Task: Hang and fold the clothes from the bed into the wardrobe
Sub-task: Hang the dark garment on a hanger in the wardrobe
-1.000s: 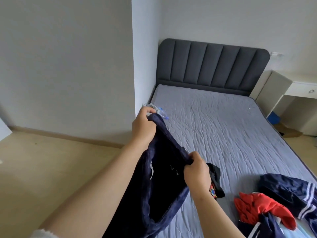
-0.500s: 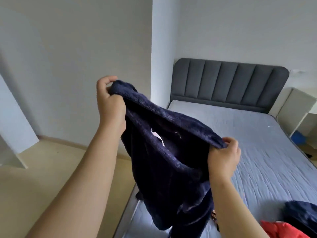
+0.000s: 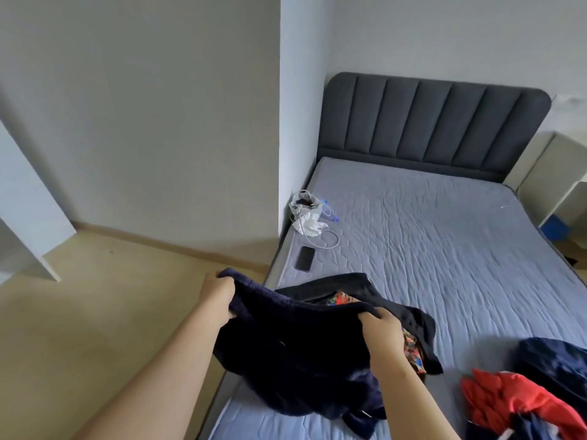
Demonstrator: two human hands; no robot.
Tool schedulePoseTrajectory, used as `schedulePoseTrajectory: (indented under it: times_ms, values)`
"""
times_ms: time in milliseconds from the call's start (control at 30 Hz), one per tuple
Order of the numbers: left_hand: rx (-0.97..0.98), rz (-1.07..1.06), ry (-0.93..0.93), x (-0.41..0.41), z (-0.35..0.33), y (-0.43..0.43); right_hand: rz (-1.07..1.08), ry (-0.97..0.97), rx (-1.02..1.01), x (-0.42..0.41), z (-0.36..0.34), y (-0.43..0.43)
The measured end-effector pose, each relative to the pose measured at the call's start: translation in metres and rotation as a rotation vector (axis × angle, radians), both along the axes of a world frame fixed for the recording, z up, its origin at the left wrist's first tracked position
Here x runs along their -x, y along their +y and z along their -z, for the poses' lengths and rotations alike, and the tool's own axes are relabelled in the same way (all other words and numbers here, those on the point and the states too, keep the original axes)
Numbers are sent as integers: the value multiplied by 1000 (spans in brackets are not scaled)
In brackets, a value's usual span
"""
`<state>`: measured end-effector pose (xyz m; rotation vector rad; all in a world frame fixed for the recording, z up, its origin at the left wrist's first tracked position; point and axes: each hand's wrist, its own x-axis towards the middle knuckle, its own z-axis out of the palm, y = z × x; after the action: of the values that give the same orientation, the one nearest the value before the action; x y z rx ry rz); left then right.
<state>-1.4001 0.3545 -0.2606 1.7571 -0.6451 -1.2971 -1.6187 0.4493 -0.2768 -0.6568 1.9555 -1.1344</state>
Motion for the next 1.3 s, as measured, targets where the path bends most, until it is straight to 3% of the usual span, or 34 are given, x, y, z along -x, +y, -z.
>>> schedulePoseTrajectory:
  times_ms: [133, 333, 400, 533, 633, 733, 900, 1067, 1167, 1300]
  values:
    - [280, 50, 55, -1, -28, 12, -419, 2, -3, -28, -14, -8]
    - [625, 642, -145, -32, -79, 51, -906, 17, 282, -94, -39, -29]
    - [645, 715, -193, -48, -85, 64, -1031, 80, 355, -122, -44, -31]
    - [593, 291, -177, -98, -65, 87, -805, -136, 362, -171, -37, -28]
    - [304, 9, -303, -139, -38, 102, -690, -368, 356, -207, -35, -28]
    - [31, -5, -265, -171, -18, 112, -714, -509, 362, -253, -40, -32]
    - [27, -210, -79, -252, -14, 123, -744, -658, 328, -349, -48, -44]
    - [-249, -190, -124, -349, -13, 136, -756, -597, 377, -471, -52, -47]
    - [-143, -483, -55, -433, -24, 133, -797, -710, 245, -541, -54, -49]
    - [274, -922, 157, -530, -45, 124, -850, -735, 172, -612, -54, -57]
